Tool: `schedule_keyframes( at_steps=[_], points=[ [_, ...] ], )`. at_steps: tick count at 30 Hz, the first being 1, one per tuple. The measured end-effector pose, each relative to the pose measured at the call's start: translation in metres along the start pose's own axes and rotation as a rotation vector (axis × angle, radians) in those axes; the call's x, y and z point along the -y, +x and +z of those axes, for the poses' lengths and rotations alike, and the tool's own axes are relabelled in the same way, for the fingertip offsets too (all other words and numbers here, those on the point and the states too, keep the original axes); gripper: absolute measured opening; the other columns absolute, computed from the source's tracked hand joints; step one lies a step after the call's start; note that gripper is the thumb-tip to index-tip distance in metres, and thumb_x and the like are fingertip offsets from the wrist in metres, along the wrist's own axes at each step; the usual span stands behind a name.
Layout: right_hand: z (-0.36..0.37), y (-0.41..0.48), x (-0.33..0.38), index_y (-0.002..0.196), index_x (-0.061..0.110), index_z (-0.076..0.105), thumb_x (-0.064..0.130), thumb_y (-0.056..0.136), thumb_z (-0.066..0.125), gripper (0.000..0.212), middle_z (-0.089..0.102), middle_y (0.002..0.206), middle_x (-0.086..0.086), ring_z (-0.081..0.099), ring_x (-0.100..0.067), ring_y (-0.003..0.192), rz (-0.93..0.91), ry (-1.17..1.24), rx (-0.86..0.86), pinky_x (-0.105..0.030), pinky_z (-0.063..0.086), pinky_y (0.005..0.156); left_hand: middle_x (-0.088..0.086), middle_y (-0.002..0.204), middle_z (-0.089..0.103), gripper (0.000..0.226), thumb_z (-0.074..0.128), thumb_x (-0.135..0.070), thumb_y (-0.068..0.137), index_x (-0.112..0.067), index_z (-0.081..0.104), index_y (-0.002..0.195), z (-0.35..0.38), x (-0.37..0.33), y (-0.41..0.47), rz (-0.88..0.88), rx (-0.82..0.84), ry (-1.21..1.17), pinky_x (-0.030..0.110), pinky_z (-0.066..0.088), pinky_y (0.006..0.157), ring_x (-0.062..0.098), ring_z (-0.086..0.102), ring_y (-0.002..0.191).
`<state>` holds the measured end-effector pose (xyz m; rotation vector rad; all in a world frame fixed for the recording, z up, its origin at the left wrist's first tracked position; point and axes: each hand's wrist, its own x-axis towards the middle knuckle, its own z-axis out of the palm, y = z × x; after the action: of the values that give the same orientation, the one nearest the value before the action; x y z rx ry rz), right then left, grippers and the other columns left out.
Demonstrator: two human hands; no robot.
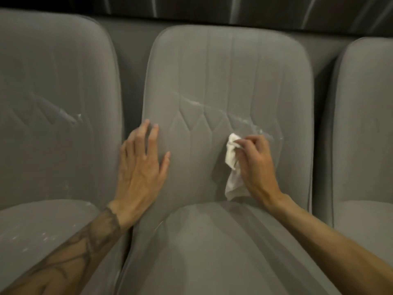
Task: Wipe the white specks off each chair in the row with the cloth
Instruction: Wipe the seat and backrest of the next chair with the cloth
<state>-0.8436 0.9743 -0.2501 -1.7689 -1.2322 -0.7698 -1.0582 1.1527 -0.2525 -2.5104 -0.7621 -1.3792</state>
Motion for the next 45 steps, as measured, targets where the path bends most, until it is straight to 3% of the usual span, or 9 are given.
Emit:
schedule_keyframes(
  at_steps=[5, 11, 19, 25, 29, 33, 39, 41, 45],
  points=[
    [-0.042, 0.076, -0.041, 0.114, 0.009, 0.063, 0.020, 0.101, 0.053, 0.020, 0.047, 0.114, -0.007, 0.050, -0.030, 0.107, -0.056, -0.150, -0.183, -0.025, 0.039, 0.096, 0.027, 0.153, 0.037, 0.057, 0.056, -0.030, 0.103, 0.001, 0.039, 0.148, 0.014, -0.003, 0.048, 0.012, -0.126, 0.007, 0.056, 0.035, 0.115, 0.048, 0.041, 0.136],
    [-0.077, 0.178, -0.052, 0.119, 0.007, 0.055, 0.018, 0.101, 0.048, 0.022, 0.049, 0.122, -0.019, 0.046, -0.034, 0.108, -0.195, -0.418, -0.335, -0.038, 0.042, 0.093, 0.030, 0.146, 0.040, 0.056, 0.053, -0.030, 0.101, 0.004, 0.042, 0.144, 0.024, -0.006, 0.054, 0.025, -0.231, 0.017, 0.059, 0.035, 0.110, 0.050, 0.043, 0.131],
    [-0.065, 0.119, -0.077, 0.120, 0.003, 0.054, 0.012, 0.099, 0.056, 0.023, 0.049, 0.119, -0.019, 0.046, -0.035, 0.102, -0.444, -0.652, -0.114, -0.045, 0.042, 0.087, 0.031, 0.148, 0.040, 0.057, 0.052, -0.030, 0.101, 0.005, 0.042, 0.145, 0.027, -0.006, 0.054, 0.032, -0.235, 0.015, 0.058, 0.034, 0.111, 0.052, 0.042, 0.132],
    [-0.069, 0.224, -0.059, 0.114, 0.002, 0.054, 0.020, 0.102, 0.042, 0.025, 0.050, 0.121, -0.019, 0.048, -0.032, 0.103, -0.175, -0.522, -0.378, -0.038, 0.043, 0.091, 0.032, 0.147, 0.040, 0.056, 0.052, -0.029, 0.102, 0.006, 0.043, 0.144, 0.029, -0.006, 0.056, 0.045, -0.267, 0.006, 0.058, 0.034, 0.111, 0.052, 0.042, 0.130],
    [-0.059, 0.168, -0.063, 0.113, 0.002, 0.053, 0.032, 0.104, 0.047, 0.031, 0.049, 0.118, -0.018, 0.046, -0.031, 0.103, -0.273, -0.551, -0.302, -0.038, 0.041, 0.091, 0.033, 0.146, 0.041, 0.055, 0.053, -0.028, 0.100, 0.007, 0.043, 0.142, 0.028, -0.006, 0.056, 0.040, -0.275, -0.011, 0.057, 0.033, 0.112, 0.052, 0.042, 0.130],
    [-0.068, 0.163, -0.072, 0.112, 0.001, 0.054, 0.026, 0.103, 0.048, 0.028, 0.051, 0.117, -0.021, 0.049, -0.036, 0.104, -0.397, -0.617, -0.214, -0.041, 0.040, 0.092, 0.033, 0.146, 0.041, 0.056, 0.053, -0.028, 0.100, 0.006, 0.042, 0.143, 0.029, -0.007, 0.056, 0.037, -0.267, -0.021, 0.057, 0.033, 0.113, 0.052, 0.042, 0.131],
    [-0.065, 0.218, -0.061, 0.111, 0.000, 0.054, 0.024, 0.101, 0.043, 0.028, 0.050, 0.118, -0.020, 0.049, -0.033, 0.103, -0.192, -0.519, -0.387, -0.038, 0.043, 0.090, 0.034, 0.145, 0.041, 0.056, 0.054, -0.027, 0.100, 0.007, 0.043, 0.142, 0.030, -0.007, 0.057, 0.047, -0.277, -0.030, 0.058, 0.033, 0.114, 0.052, 0.042, 0.130],
    [-0.060, 0.180, -0.065, 0.113, 0.000, 0.054, 0.022, 0.101, 0.048, 0.026, 0.051, 0.115, -0.022, 0.049, -0.037, 0.101, -0.249, -0.539, -0.325, -0.043, 0.042, 0.088, 0.034, 0.145, 0.041, 0.055, 0.054, -0.026, 0.100, 0.008, 0.043, 0.142, 0.031, -0.007, 0.058, 0.052, -0.284, -0.036, 0.057, 0.032, 0.114, 0.052, 0.042, 0.130],
    [-0.057, 0.097, -0.080, 0.116, -0.001, 0.056, 0.014, 0.098, 0.061, 0.024, 0.051, 0.116, -0.020, 0.049, -0.036, 0.098, -0.514, -0.607, 0.016, -0.046, 0.043, 0.085, 0.033, 0.146, 0.041, 0.055, 0.054, -0.027, 0.100, 0.008, 0.044, 0.142, 0.032, -0.006, 0.057, 0.040, -0.279, -0.044, 0.056, 0.031, 0.115, 0.054, 0.042, 0.130]
  ],
)
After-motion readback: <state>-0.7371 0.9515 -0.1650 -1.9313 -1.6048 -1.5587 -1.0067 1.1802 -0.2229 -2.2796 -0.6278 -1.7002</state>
